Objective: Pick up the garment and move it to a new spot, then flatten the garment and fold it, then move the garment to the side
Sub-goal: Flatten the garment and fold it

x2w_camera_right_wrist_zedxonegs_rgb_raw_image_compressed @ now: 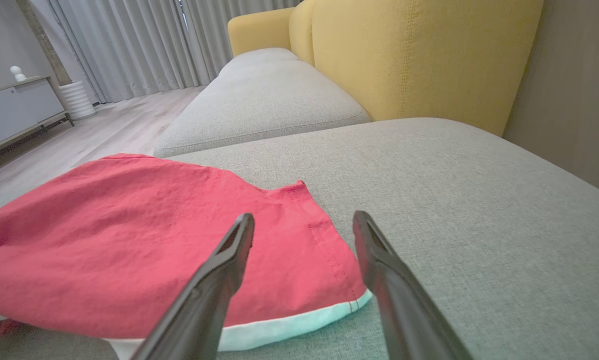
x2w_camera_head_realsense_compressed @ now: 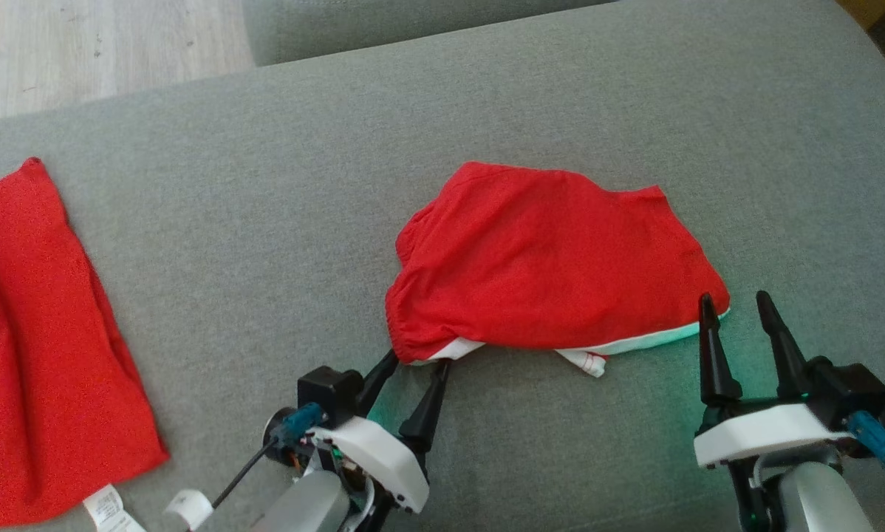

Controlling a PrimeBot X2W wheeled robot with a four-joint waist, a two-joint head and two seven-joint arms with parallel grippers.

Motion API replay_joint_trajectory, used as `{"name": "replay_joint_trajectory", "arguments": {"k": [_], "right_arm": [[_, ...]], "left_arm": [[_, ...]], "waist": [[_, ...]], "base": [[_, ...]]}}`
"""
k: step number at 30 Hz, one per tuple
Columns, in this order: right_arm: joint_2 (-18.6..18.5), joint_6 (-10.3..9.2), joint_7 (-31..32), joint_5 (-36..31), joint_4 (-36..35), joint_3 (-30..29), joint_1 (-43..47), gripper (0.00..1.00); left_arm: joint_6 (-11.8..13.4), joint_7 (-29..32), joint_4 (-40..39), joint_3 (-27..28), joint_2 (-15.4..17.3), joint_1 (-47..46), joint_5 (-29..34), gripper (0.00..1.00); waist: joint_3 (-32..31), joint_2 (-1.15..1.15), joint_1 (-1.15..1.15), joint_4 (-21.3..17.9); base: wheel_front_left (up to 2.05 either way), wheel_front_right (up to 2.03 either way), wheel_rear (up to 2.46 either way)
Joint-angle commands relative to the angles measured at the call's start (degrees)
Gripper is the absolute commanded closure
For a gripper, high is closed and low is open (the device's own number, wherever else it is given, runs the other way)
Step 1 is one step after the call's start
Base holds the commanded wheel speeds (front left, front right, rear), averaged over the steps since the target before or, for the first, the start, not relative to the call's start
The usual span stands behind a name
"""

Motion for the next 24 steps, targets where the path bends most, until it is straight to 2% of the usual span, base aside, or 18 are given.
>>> {"name": "replay_joint_trajectory", "arguments": {"k": [1, 7, 8, 9, 15, 24], "right_arm": [[-0.4, -0.04, -0.6, 0.3, -2.1, 1.3, -1.9, 0.0], [-0.4, -0.04, -0.6, 0.3, -1.9, 1.0, -1.7, 0.0], [-0.4, -0.04, -0.6, 0.3, -1.7, 0.9, -1.6, 0.0], [-0.4, -0.04, -0.6, 0.1, -1.5, 0.8, -1.5, 0.0], [-0.4, -0.04, -0.6, -0.9, 0.1, -0.7, -1.7, 0.0], [-0.4, -0.04, 0.1, -5.9, 10.6, -6.3, -5.6, 0.0]], "left_arm": [[0.3, -0.9, -0.8, 1.1, -0.1, -2.4, -0.5, 0.0], [0.3, -2.7, 0.2, 0.3, -0.1, -3.4, -1.6, 0.0], [0.3, -3.0, 0.3, 0.2, -0.1, -3.4, -1.7, 0.21], [0.2, -3.2, 0.3, -0.1, -0.1, -3.5, -1.7, 1.0], [-0.2, -4.3, 0.0, -1.1, 0.3, -3.8, -1.3, 1.0], [1.5, -5.5, -4.6, 0.0, 2.9, -3.6, -0.1, 1.0]], "waist": [[0.1, 0.0, -0.01, -0.2], [0.0, 0.0, -0.01, -0.1], [-0.1, 0.0, -0.01, 0.0], [-0.2, 0.0, -0.01, 0.1], [-0.6, 0.0, -0.01, 0.9], [-0.8, 0.0, -0.01, 2.7]], "base": [[0.0, 0.0, 0.0], [0.0, 0.0, 0.0], [0.0, 0.0, 0.0], [0.0, 0.0, 0.0], [0.0, 0.0, 0.0], [0.0, 0.0, 0.0]]}}
